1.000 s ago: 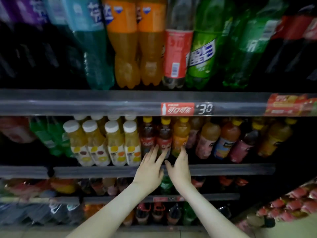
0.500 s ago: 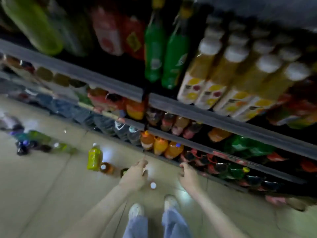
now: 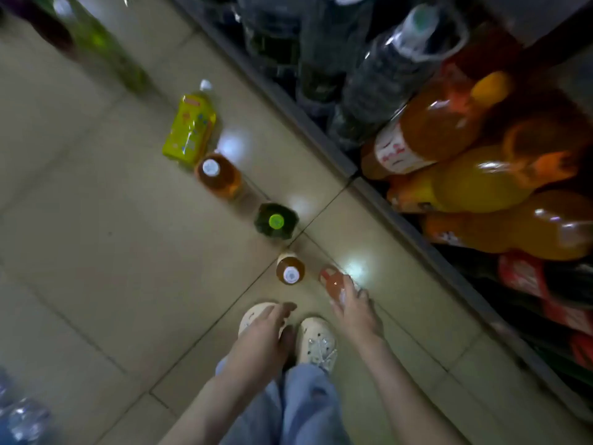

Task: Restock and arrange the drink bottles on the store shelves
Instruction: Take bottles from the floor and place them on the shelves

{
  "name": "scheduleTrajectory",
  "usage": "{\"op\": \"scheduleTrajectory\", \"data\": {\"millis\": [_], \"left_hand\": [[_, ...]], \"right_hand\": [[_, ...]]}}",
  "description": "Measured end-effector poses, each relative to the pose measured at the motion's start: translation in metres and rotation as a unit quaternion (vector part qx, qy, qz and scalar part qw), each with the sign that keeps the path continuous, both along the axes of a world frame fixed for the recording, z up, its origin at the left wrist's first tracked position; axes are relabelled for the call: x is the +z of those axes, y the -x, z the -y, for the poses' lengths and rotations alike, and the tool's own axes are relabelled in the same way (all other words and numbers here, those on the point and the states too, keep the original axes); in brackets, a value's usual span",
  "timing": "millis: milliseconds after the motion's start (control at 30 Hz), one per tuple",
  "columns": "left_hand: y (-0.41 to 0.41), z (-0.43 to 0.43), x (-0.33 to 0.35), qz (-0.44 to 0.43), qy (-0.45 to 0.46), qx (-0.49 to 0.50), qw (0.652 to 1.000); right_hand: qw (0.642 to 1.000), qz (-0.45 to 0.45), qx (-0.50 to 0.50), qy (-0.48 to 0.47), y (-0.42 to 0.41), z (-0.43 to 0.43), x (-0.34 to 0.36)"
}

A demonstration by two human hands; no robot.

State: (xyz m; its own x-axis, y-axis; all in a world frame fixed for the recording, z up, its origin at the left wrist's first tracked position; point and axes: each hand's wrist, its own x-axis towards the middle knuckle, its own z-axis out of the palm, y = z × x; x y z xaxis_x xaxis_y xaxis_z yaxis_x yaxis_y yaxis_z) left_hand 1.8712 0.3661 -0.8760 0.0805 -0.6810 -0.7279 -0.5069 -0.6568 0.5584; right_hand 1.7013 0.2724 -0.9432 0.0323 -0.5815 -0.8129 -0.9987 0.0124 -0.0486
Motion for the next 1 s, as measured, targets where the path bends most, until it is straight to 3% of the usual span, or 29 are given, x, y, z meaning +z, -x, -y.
{"op": "scheduleTrajectory", "data": {"millis": [133, 233, 400, 567, 700, 800, 1000], "left_hand": [[-0.013, 0.006, -0.024, 0.024, 0.021, 0.003, 0.999], [-0.016, 0.013, 0.004, 0.026, 0.028, -0.027, 0.999], [-0.017, 0.034, 0.107, -0.002, 0.059, -0.111, 0.992], [-0.022, 0.062, 0.238, 0.007, 0.104, -0.187, 0.977], [-0.032, 0.077, 0.354, 0.047, 0.178, -0.147, 0.972], [-0.043, 0.076, 0.428, 0.100, 0.168, -0.086, 0.977], [-0.084, 0.068, 0.521, 0.099, 0.151, 0.024, 0.983]], "right_hand": [[0.997, -0.028, 0.044, 0.051, 0.002, -0.003, -0.035], [0.995, -0.012, 0.041, 0.088, 0.001, -0.001, 0.003], [0.992, 0.052, 0.063, 0.099, -0.010, 0.010, 0.164], [0.977, 0.187, 0.049, 0.088, -0.021, 0.040, 0.364], [0.929, 0.353, -0.059, 0.093, -0.029, 0.057, 0.489], [0.884, 0.435, -0.161, 0.057, -0.041, 0.062, 0.540], [0.857, 0.498, -0.123, -0.041, -0.120, 0.047, 0.602]]}}
